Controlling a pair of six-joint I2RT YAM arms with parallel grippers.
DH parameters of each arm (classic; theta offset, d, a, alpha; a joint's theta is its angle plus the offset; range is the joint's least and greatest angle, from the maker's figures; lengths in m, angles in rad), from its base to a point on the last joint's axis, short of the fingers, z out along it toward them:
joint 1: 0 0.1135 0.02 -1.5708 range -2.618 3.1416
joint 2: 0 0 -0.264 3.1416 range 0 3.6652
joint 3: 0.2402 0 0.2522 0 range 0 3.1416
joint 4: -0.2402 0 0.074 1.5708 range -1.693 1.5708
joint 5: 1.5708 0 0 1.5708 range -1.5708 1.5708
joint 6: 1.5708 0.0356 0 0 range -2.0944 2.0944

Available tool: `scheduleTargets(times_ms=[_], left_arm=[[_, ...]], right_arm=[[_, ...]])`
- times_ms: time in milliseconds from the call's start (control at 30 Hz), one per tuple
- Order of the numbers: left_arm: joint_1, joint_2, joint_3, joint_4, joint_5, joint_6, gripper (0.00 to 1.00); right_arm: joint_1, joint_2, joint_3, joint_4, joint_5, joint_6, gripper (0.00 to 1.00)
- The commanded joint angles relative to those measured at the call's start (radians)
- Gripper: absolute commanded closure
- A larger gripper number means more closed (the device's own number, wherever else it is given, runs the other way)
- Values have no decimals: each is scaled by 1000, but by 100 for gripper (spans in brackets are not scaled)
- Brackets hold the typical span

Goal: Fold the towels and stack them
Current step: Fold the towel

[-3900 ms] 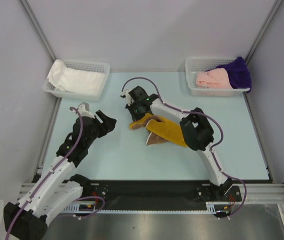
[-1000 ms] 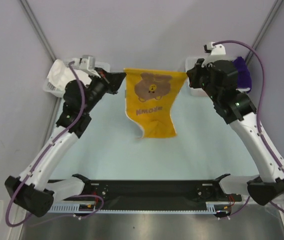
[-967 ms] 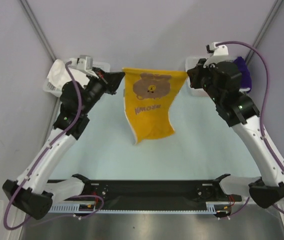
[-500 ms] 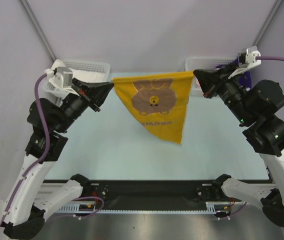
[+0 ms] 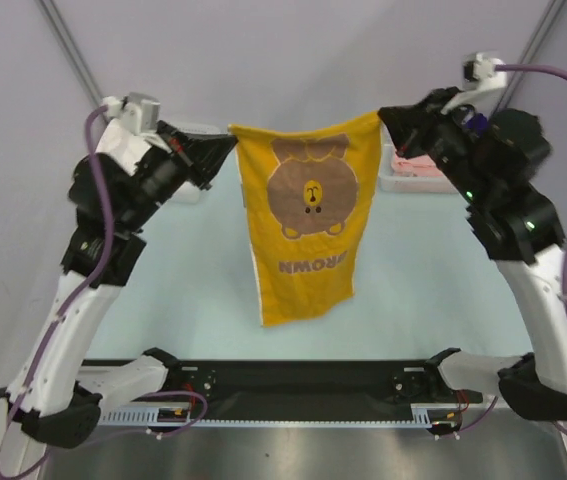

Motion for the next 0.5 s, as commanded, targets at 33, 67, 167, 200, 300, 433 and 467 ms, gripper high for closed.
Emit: scheduleTargets(times_ms=[33,67,167,200,300,433,467], left_arm=[[83,199,-88,68,-4,-90,100],[95,243,-107,99,-4,-96,100],[126,447,-118,232,-13,-104,100],[141,566,-107,296,-9,-104,100],[153,774,-14,354,-16,-77,100],[181,983,191,366,-4,-66,100],[187,1017,228,366,23,-73,99]], right_arm=[[-113,257,-120,60,-141,75,100],[-124,296,-132,86,-154,84,100],[-156,487,-132,239,-200,112,100],[-162,538,-111,261,-206,118,100],[-195,751,5,326,-243,144,100],[-251,960,140,379,-281,195,100],[-259,982,156,407,-286,211,100]])
